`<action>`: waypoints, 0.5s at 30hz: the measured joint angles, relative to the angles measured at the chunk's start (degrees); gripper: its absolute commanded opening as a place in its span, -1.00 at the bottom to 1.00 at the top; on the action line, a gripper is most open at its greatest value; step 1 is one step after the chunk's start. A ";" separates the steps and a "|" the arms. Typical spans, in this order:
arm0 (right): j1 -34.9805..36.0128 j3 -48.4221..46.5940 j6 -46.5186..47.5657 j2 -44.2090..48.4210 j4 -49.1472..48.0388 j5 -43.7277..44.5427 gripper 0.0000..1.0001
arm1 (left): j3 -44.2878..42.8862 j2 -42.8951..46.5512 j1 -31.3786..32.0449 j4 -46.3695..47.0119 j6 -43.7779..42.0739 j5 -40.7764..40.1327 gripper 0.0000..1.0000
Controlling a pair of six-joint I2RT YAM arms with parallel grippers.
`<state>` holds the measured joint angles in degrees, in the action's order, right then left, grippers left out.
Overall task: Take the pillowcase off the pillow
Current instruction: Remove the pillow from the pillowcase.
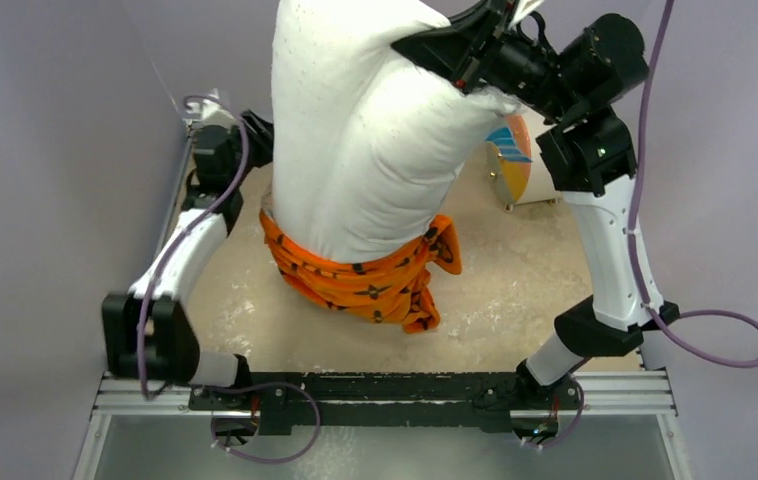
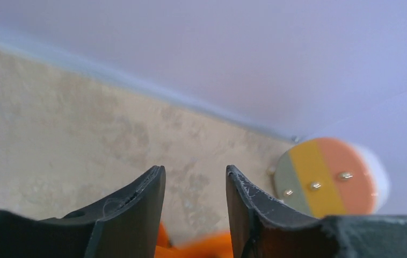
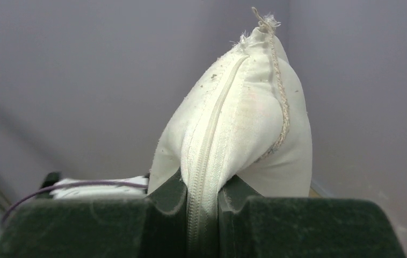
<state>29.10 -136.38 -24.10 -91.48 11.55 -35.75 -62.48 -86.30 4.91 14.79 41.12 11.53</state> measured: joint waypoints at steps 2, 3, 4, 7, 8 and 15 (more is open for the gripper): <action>0.24 0.00 -0.33 -1.70 -0.11 4.74 -1.00 | -0.81 9.46 -0.44 -4.66 -1.29 -2.49 -0.07; 0.33 0.00 -0.37 -2.49 -0.02 7.19 -1.00 | -1.77 14.29 -0.39 -6.47 -1.92 -2.86 -0.07; 0.55 0.02 -0.42 -3.58 0.26 10.95 -1.00 | -2.78 19.23 -0.26 -7.61 -2.80 -2.34 -0.04; 0.83 0.24 -0.85 -6.88 2.45 23.26 -1.00 | -3.37 30.16 -0.09 -7.65 -4.28 3.15 0.00; 0.85 0.24 -1.33 -8.00 3.65 27.80 -1.00 | -2.89 33.75 -0.04 -7.15 -4.55 5.92 0.01; 0.04 1.60 -4.20 -11.98 8.44 48.28 -1.00 | 11.61 49.00 2.67 -1.14 -5.88 20.00 0.05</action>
<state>29.15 -134.78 -28.29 -103.46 19.99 12.53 -50.87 -37.30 7.57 13.65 35.24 31.53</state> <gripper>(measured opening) 0.137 0.514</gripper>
